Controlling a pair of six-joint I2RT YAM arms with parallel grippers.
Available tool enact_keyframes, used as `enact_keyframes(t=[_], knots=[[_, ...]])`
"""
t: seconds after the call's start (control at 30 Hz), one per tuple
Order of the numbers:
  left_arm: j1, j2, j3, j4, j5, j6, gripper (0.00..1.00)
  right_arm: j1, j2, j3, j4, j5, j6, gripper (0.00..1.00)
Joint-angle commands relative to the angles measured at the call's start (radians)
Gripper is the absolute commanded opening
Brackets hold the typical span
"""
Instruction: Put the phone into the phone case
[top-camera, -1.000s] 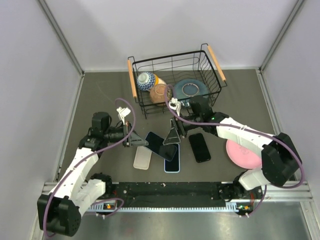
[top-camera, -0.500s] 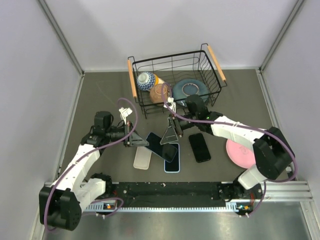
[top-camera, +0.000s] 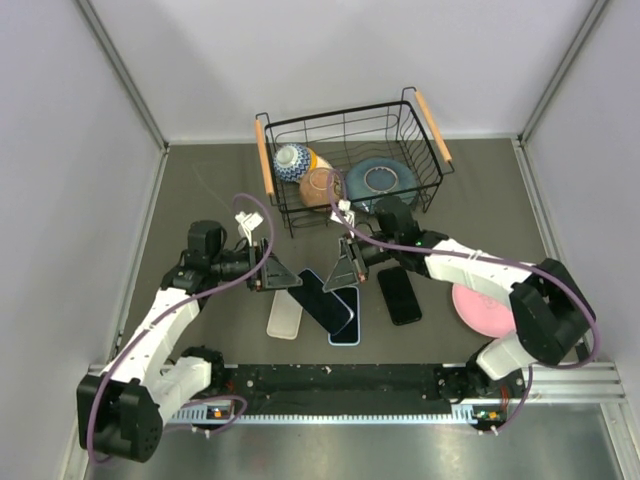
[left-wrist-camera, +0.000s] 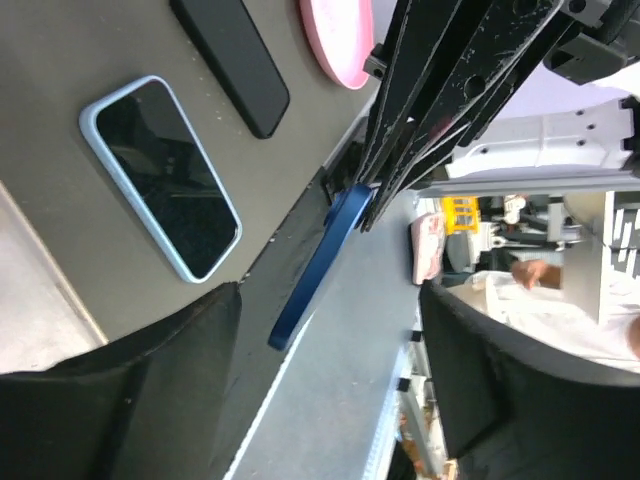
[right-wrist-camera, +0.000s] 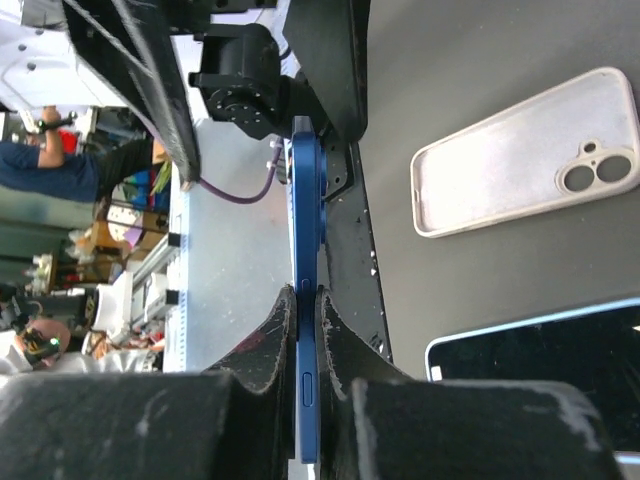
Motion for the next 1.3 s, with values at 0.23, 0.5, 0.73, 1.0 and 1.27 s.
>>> enact_keyframes(t=[0.23, 0.5, 0.73, 1.0, 1.27], knots=[[-0.001, -0.033, 0.145, -0.32, -0.61, 0.107, 0.79, 0.007, -0.208, -0.165, 0.197, 0.266, 0.285, 0.0], [-0.012, 0.049, 0.107, -0.337, -0.762, 0.136, 0.69, -0.001, -0.416, -0.214, 0.032, 0.534, 0.255, 0.0], [-0.036, 0.238, 0.054, -0.235, -0.767, 0.084, 0.58, -0.008, -0.513, -0.231, -0.008, 0.588, 0.248, 0.0], [-0.154, 0.376, 0.045, -0.19, -0.888, 0.058, 0.49, -0.013, -0.562, -0.262, -0.034, 0.592, 0.222, 0.0], [-0.213, 0.407, 0.035, -0.195, -0.948, 0.006, 0.17, -0.016, -0.59, -0.271, -0.036, 0.591, 0.213, 0.0]])
